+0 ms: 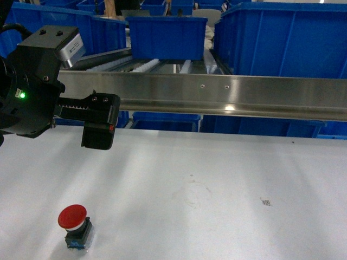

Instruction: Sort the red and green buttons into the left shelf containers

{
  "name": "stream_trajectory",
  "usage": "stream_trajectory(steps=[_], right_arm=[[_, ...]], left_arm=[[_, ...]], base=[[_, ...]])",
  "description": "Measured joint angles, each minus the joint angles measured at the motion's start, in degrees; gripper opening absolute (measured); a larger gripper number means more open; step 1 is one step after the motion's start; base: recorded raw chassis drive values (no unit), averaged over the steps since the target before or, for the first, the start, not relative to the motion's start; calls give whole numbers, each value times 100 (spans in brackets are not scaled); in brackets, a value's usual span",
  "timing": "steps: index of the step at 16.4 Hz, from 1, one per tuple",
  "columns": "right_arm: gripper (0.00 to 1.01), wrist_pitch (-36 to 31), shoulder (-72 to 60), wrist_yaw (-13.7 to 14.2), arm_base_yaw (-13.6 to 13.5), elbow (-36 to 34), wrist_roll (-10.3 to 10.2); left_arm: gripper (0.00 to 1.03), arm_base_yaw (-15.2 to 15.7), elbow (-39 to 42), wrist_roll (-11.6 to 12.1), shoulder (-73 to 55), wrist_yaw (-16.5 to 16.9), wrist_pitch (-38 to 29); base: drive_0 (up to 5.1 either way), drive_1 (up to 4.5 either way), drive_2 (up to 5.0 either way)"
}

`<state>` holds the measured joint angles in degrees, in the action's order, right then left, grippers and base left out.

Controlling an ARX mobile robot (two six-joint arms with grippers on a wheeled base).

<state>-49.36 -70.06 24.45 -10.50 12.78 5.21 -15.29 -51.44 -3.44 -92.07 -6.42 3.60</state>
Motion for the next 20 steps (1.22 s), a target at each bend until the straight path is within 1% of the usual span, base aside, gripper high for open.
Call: stream_trajectory(steps=[1,2,3,5,6,7,10,12,13,15,16,20], right_arm=[[27,0,2,2,0,0,0],[27,0,2,2,0,0,0],[27,0,2,2,0,0,0],[27,-2,2,2,0,0,0],[27,-2,2,2,0,0,0],[27,0,2,2,0,0,0],[27,0,2,2,0,0,0],[27,0,2,2,0,0,0],[27,-2,2,2,0,0,0],[27,-2,2,2,0,0,0],[27,0,2,2,0,0,0],[27,0,2,2,0,0,0]], left_arm=[[98,-177,149,-509,63,-227,588],[98,-321,575,-925,42,-612,745],[98,-376,782,-1139,-127,-721,645],[98,-367,828,-1139,-494,-750,223],[98,-345,785,-1139,-682,-669,188],[98,-317,774,-1132,-929,-719,-26],[98,-199,564,-1134,-1355,-664,-155],[98,-175,437,-1137,-1495,-605,-153],[98,-175,367,-1165,-1558,-570,-42],[98,-214,184,-1340,-1757,-490,247],[98,-214,153,-1419,-1799,-457,289],[98,-160,107,-1523,-1893,-339,151]], base=[[0,0,0],[0,0,0],[0,0,0],[0,0,0],[0,0,0],[0,0,0],[0,0,0],[0,0,0],[0,0,0],[0,0,0],[0,0,0],[0,0,0]])
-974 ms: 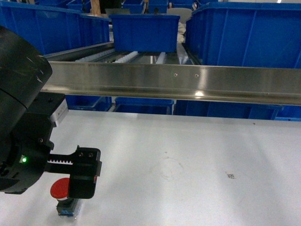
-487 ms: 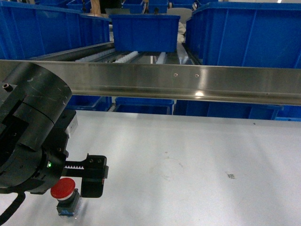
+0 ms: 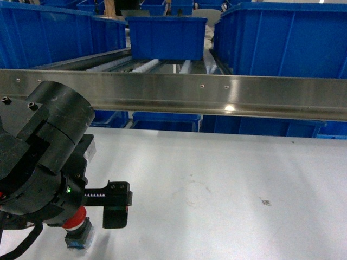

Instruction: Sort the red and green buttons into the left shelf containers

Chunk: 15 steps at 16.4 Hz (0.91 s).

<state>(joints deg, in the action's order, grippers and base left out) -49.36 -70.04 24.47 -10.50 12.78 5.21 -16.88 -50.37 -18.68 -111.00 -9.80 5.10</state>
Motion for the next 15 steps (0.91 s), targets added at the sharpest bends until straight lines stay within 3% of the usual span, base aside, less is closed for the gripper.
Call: stream_trajectory(steps=[5,7,8,11,15], right_arm=[[27,0,0,0,0,0,0],[27,-2,0,0,0,0,0],[27,-2,0,0,0,0,0],[27,-2,0,0,0,0,0],[27,-2,0,0,0,0,0]], left_arm=[[98,98,-105,-173,-343,111,114],[80,96,-256,-219,-393,199,107],[58,31,-367,-238,-514,192,234],[29,-61,-374,-321,-522,116,382],[29,-79,-157,-306,-411,17,96]], base=[[0,0,0],[0,0,0],[0,0,0],[0,0,0],[0,0,0]])
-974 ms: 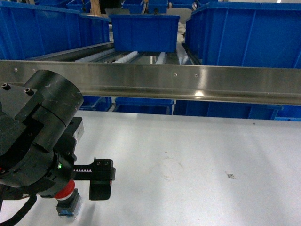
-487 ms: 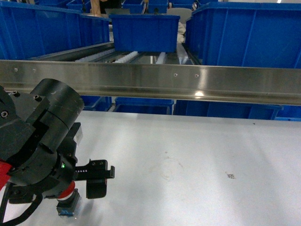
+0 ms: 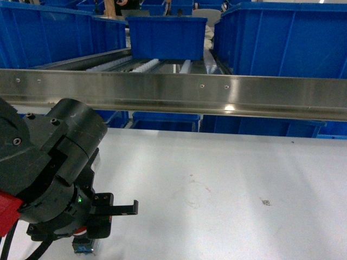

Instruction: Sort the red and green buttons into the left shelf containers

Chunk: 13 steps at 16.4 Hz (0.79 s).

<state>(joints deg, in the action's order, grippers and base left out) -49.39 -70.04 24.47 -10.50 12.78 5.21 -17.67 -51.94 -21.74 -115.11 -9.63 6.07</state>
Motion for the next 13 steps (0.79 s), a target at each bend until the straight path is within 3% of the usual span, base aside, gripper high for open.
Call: stream_trajectory(steps=[3,5,7,10,11,13], right_arm=[[27,2,0,0,0,0,0],[27,2,0,0,0,0,0],[27,2,0,0,0,0,0],[27,0,0,0,0,0,0],[27,2,0,0,0,0,0],[27,2,0,0,0,0,0]], left_arm=[[29,319,448,481,623,-35,-929],[29,586,785,1088,1443,28,-1891],[29,629,1093,1561,2063,216,-2732],[29,229,1644,2225,3143,197,-3976],[29,17,1801,2328,3571,-46,-3939],[29,-509,2109,2326,4575,-817,-3213]], base=[[0,0,0],[0,0,0],[0,0,0],[0,0,0],[0,0,0],[0,0,0]])
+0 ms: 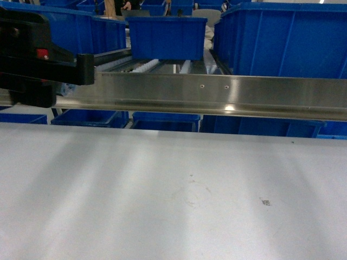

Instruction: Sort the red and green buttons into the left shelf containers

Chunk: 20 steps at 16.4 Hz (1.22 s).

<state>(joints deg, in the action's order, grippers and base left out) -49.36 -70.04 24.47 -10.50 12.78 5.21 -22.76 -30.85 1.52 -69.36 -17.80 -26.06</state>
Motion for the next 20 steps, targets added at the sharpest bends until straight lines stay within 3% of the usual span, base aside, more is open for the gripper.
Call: stream_trajectory(steps=[2,3,20], right_arm=[[27,-2,0,2,0,0,0],[27,-2,0,2,0,0,0],[27,-7,2,35,0,0,0]], left_arm=[[29,-22,109,-107,656,-505,258],[28,11,103,-129,697,-557,227],[28,-15,111,-136,612,-527,282]], base=[[0,0,0],[0,0,0],[0,0,0]])
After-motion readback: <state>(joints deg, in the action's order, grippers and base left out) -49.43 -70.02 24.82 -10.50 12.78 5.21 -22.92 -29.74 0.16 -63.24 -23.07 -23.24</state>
